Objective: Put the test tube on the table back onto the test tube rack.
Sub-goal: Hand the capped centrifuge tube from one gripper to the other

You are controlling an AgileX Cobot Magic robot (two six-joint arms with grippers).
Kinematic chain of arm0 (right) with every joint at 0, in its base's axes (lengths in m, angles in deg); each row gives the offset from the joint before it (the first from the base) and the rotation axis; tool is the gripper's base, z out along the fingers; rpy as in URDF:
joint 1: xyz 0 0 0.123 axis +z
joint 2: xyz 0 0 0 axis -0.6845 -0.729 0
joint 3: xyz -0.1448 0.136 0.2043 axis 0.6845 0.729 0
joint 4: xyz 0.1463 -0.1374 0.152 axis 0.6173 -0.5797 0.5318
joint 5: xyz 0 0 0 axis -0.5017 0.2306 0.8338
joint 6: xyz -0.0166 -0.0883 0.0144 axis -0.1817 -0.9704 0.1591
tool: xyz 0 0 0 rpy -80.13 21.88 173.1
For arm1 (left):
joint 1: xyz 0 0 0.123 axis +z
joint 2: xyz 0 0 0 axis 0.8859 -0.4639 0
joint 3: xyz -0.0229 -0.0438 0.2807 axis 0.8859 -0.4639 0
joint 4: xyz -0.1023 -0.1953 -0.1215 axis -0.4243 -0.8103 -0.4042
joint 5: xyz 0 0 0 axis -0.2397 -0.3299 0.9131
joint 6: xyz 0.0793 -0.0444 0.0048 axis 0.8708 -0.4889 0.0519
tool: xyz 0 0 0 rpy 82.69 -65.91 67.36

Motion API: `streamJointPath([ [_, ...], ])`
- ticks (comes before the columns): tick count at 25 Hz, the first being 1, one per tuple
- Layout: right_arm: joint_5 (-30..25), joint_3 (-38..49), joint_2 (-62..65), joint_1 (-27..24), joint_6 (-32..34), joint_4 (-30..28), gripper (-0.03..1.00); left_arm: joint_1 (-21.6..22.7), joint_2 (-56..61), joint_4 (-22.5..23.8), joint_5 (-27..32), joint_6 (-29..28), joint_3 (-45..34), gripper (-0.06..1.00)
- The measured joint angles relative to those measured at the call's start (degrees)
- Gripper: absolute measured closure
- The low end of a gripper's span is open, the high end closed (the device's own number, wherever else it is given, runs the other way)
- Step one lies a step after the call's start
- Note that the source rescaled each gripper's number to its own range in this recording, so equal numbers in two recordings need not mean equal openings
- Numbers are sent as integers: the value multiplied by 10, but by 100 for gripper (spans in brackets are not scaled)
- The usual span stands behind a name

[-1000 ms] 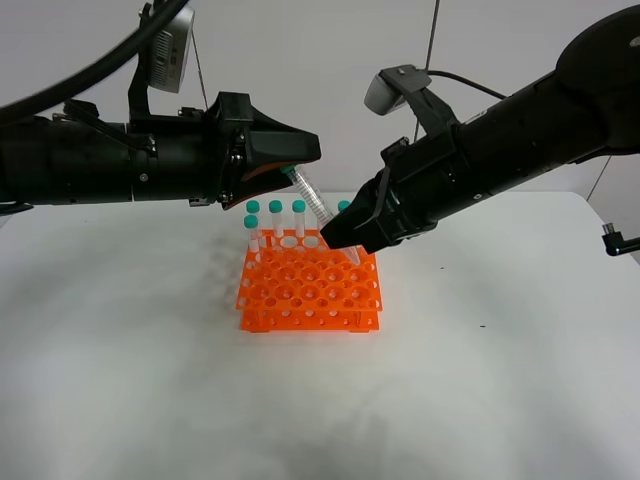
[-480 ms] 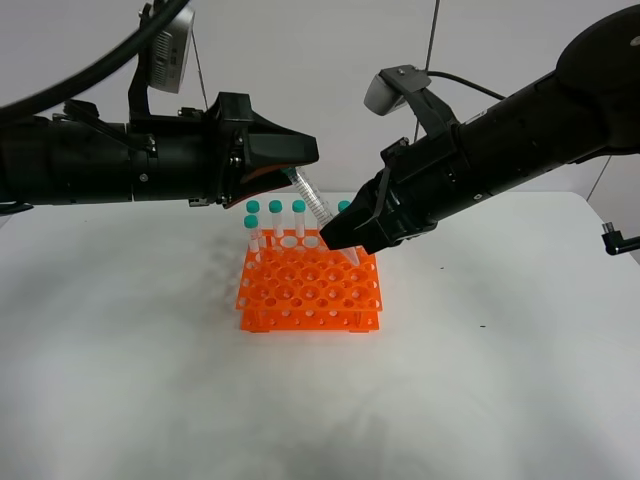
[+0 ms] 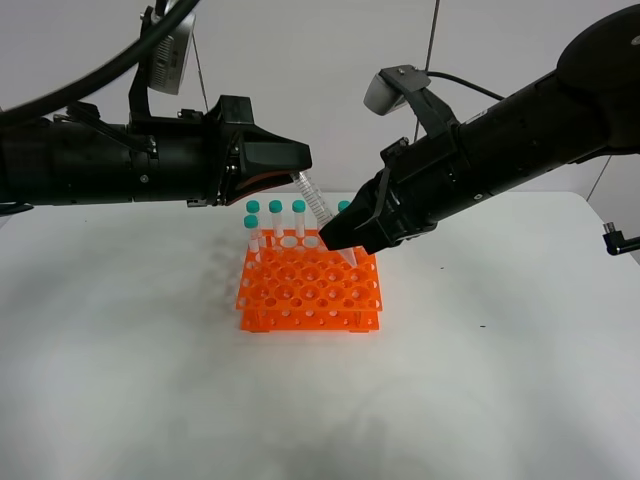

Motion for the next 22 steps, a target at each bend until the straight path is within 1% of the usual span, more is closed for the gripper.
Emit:
streamJointPath([
  [4,2,0,0,0,-1,0,94,0,0,0,0,0,0,94],
  [5,2,0,0,0,-2,0,90,0,0,0,0,0,0,94],
  [6,4,0,0,0,-2,-1,81,0,0,-1,3,0,0,94],
  [7,5,0,0,0,-2,-1,63,0,0,-1,6,0,0,94],
  [8,6,0,0,0,-2,-1,40,0,0,-2,8,0,0,94],
  [9,7,0,0,0,-2,-1,22,0,0,-2,9,0,0,94],
  [10,9,0,0,0,-2,-1,13,0,0,-2,9,0,0,94],
  [11,8,0,0,0,-1,-1,6,0,0,-2,9,0,0,94],
  [13,7,0,0,0,3,-2,0,0,0,-2,9,0,0,94],
  [16,-22,-20,0,0,31,-25,-2,0,0,-2,9,0,0,94],
  [20,-95,-94,0,0,113,-114,-3,0,0,-2,8,0,0,94],
  [22,-136,-130,0,0,169,-179,-3,0,0,-2,8,0,0,94],
])
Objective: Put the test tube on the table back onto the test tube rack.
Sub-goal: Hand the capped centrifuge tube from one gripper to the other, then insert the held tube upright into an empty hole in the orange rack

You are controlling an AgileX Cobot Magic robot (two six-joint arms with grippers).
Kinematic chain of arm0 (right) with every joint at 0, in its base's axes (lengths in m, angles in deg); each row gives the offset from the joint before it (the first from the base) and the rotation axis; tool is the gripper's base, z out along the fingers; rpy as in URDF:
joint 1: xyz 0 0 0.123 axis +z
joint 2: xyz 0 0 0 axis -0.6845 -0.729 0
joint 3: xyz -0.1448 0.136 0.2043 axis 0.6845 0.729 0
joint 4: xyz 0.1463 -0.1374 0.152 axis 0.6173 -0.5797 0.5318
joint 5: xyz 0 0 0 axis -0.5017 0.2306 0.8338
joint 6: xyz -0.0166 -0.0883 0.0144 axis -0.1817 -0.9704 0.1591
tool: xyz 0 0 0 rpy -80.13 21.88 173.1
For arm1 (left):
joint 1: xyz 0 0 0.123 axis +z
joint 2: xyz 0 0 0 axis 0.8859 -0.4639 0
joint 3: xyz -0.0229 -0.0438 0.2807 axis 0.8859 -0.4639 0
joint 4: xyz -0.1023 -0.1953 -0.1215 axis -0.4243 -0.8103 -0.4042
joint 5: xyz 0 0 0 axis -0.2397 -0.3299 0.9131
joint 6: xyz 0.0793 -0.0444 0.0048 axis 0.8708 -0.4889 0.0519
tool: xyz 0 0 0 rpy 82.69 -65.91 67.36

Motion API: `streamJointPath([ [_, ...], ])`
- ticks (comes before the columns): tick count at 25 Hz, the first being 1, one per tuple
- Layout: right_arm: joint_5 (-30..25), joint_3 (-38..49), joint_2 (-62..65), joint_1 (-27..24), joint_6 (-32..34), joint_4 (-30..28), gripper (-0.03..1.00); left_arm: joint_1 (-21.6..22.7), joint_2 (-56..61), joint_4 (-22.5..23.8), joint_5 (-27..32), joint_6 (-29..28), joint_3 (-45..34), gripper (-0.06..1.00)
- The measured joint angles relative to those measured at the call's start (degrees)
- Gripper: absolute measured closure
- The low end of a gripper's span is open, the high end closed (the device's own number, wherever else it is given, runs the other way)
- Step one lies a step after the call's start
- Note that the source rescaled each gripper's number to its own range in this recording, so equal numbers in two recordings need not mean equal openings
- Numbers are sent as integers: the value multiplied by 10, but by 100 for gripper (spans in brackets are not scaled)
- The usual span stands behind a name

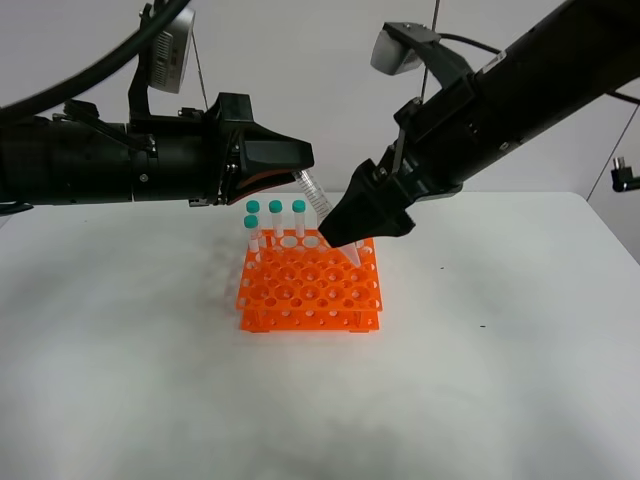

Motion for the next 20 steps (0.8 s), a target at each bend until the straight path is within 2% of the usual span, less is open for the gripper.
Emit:
streamJointPath([
  [3,-49,-39,0,-3,83,-89,-3,0,0,0,0,0,0,94],
  [7,-59,-53,0,-36,175,-172,-3,0,0,0,0,0,0,94],
  [14,-73,-55,-33,-142,264,-238,-3,0,0,0,0,0,0,94],
  [20,-89,-55,-77,-212,319,-253,-3,0,0,0,0,0,0,94],
])
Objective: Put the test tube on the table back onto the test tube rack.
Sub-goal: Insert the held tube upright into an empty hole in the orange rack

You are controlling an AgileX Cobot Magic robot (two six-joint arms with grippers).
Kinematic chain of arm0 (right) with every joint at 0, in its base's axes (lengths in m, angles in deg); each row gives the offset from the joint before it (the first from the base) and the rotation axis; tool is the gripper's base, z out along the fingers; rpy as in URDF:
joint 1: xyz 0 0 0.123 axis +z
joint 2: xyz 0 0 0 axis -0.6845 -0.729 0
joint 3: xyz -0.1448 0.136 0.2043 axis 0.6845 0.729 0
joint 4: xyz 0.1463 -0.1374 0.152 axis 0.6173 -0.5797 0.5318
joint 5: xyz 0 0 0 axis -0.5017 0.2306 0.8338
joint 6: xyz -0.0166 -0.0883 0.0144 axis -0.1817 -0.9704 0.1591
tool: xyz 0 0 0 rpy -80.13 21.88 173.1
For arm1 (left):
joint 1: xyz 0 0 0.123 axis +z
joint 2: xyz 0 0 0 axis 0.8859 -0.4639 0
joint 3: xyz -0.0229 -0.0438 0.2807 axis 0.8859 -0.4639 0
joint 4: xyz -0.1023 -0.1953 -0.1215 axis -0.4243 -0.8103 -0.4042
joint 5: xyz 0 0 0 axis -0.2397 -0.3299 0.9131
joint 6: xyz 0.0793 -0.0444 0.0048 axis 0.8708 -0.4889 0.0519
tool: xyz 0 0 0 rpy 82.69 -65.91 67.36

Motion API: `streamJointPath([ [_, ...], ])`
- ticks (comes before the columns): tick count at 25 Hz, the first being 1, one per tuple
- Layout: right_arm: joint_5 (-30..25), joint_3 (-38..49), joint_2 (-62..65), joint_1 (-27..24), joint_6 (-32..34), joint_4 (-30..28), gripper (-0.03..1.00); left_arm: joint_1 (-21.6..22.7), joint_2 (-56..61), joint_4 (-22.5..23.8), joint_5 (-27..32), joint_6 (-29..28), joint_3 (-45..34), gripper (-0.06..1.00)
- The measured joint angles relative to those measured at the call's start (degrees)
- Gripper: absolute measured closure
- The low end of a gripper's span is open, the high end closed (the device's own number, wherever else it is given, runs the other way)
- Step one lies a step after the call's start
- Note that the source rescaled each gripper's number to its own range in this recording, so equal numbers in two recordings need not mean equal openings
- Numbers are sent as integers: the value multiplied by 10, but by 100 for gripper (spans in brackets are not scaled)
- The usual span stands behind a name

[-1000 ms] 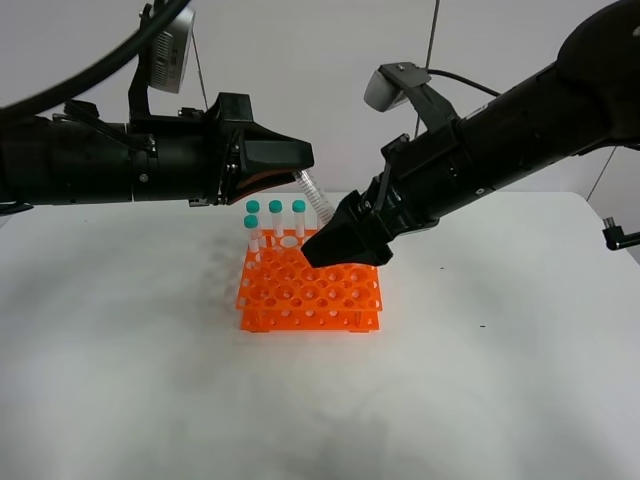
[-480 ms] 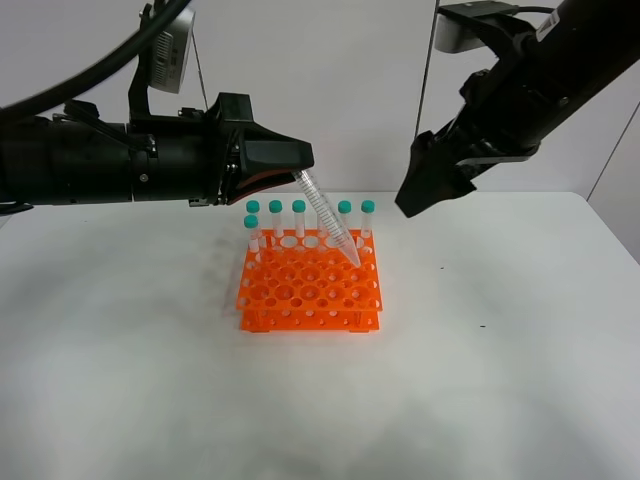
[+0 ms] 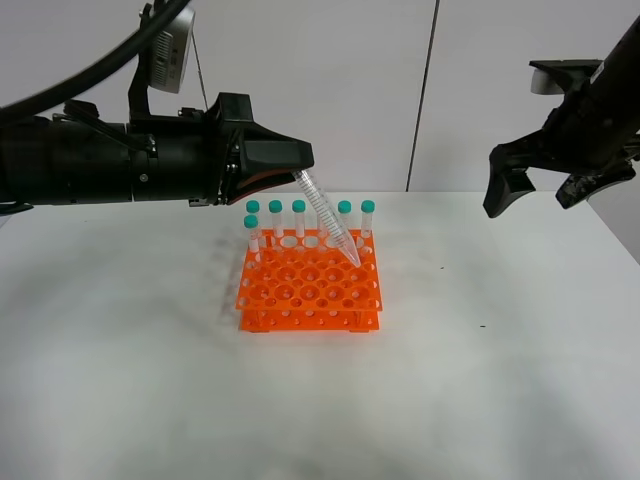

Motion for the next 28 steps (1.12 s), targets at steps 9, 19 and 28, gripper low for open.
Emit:
streamJointPath([
  [9,-26,40,29,-14,17,-22,-3,0,0,0,0,0,0,94],
  [19,-26,286,280,-14,18,-25,-3,0,0,0,0,0,0,94],
  [28,33,512,619,-14,18,-25,-3,0,0,1,1,0,0,94],
])
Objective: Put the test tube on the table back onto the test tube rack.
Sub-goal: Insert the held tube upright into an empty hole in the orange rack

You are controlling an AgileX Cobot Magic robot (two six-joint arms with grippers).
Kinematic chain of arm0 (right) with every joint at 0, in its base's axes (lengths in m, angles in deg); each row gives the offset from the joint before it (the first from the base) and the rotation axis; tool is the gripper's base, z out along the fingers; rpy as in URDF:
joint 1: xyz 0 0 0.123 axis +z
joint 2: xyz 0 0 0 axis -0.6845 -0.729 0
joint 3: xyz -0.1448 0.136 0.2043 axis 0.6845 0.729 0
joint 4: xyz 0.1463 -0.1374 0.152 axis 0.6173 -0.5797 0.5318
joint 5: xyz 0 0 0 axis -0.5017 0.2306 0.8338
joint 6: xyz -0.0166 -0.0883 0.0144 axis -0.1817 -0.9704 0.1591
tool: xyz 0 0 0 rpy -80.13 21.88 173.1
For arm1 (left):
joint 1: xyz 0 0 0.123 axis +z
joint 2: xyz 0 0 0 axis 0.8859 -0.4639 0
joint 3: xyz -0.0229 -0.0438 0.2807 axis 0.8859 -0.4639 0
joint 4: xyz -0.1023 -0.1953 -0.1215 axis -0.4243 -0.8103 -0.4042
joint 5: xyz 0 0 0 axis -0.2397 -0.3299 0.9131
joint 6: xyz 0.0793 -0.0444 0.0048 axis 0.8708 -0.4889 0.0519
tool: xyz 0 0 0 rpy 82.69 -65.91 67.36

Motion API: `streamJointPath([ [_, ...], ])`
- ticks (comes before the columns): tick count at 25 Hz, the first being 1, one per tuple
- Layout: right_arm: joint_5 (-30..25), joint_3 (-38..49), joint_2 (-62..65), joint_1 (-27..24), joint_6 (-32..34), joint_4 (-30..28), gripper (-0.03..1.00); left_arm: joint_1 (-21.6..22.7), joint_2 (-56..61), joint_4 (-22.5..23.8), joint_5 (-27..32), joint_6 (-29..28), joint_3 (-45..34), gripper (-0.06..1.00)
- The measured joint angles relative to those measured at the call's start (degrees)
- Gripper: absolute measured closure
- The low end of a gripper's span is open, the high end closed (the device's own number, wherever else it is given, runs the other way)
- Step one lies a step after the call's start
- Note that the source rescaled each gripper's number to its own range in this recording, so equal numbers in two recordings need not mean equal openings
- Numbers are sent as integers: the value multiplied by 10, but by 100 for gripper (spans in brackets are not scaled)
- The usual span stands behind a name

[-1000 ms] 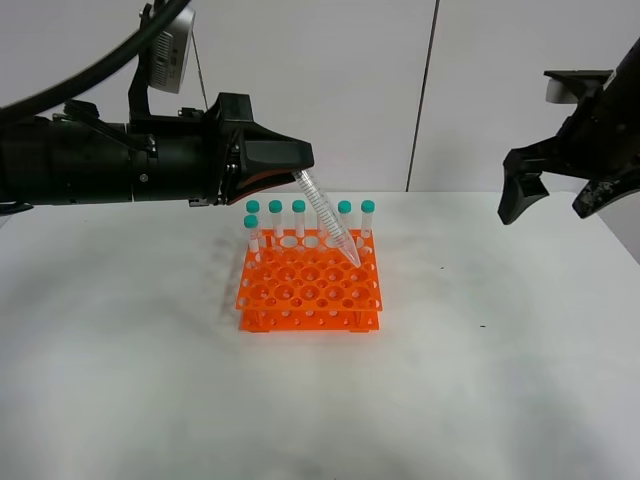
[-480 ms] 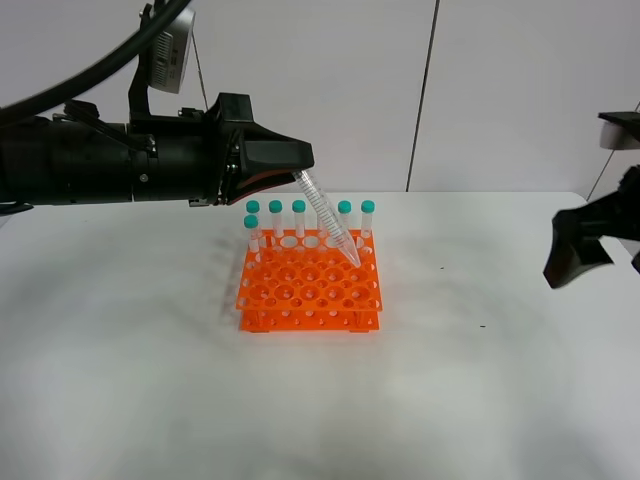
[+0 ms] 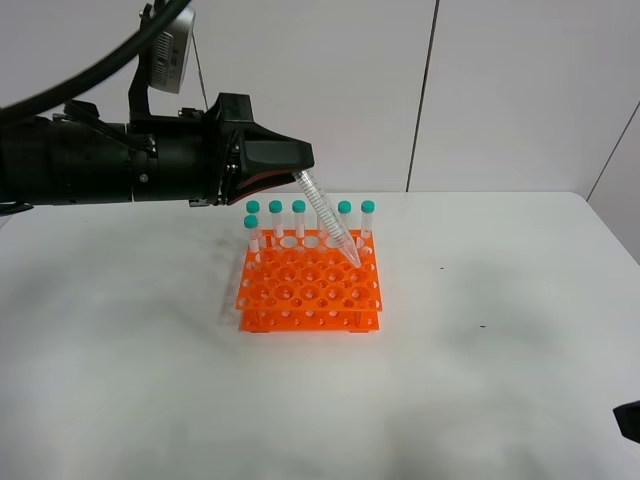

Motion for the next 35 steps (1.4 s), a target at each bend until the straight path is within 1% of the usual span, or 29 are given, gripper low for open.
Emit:
streamJointPath([
  [2,25,23,73,0,0,1,-3,0,0,0,0,0,0,94],
  [5,40,33,167,0,0,2,-3,0,0,0,1,0,0,94],
  [12,43,33,298,0,0,2,-3,0,0,0,9,0,0,94],
  [15,43,33,315,0,0,-2,-3,0,0,1,11,0,0,94],
  [31,43,33,315,0,1,-3,-3,0,2,2,15,0,0,94],
  [33,43,33,315,0,1,-3,-3,0,12,3,9,0,0,94],
  [35,43,33,315,0,1,-3,-3,0,29,10,-8,2,0,94],
])
